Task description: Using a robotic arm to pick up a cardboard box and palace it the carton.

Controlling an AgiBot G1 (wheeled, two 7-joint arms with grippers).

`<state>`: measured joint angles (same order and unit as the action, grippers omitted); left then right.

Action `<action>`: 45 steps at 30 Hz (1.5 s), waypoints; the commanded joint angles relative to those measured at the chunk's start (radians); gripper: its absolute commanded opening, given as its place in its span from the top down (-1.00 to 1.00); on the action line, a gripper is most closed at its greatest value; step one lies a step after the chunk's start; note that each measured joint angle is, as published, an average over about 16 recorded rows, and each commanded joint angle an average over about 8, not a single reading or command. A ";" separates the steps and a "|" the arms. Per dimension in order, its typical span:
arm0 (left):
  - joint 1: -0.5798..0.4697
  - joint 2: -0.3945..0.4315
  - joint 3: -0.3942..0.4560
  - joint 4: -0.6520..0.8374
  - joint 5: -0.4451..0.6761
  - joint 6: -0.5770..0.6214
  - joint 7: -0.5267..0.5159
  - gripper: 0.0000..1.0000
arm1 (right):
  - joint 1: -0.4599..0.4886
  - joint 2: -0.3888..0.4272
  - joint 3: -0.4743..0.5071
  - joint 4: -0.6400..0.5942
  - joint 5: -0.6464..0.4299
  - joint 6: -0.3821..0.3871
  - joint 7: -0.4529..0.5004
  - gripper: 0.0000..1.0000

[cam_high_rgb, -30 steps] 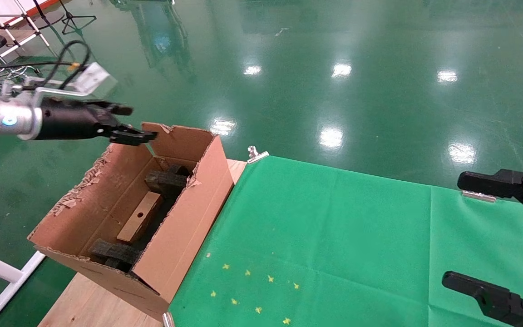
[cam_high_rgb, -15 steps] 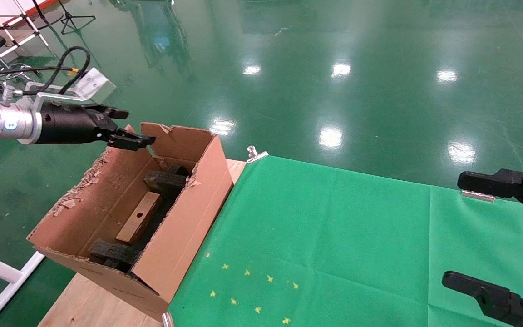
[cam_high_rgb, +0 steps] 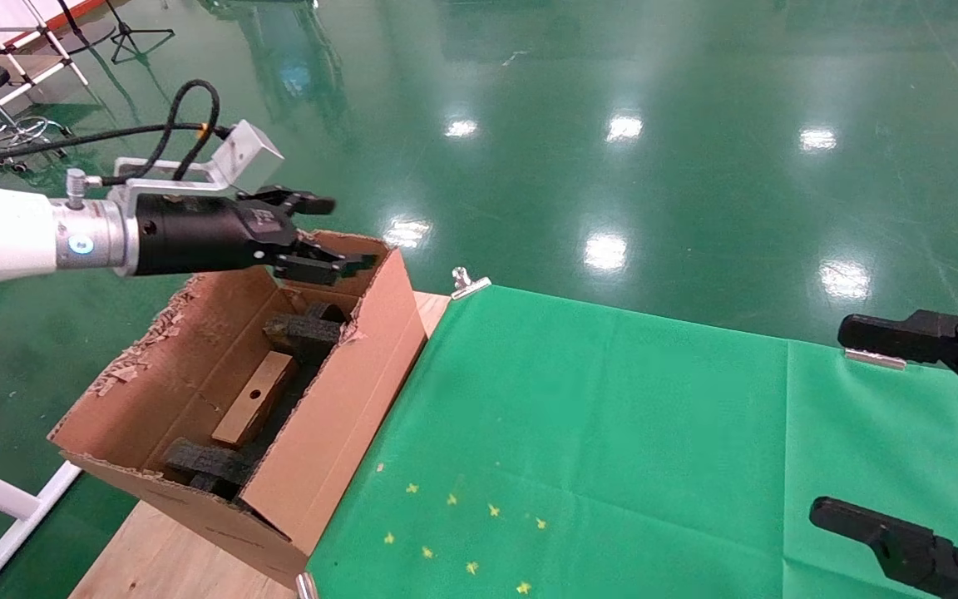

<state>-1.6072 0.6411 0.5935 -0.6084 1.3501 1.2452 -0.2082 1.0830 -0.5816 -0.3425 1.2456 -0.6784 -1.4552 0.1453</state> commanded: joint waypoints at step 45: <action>0.544 -0.030 -0.320 -0.691 -0.633 0.257 0.021 -1.00 | 0.000 0.000 0.000 0.000 0.000 0.000 0.000 -1.00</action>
<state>-1.0727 0.6111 0.2786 -1.2864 0.7279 1.4972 -0.1874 1.0829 -0.5814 -0.3426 1.2455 -0.6782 -1.4550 0.1452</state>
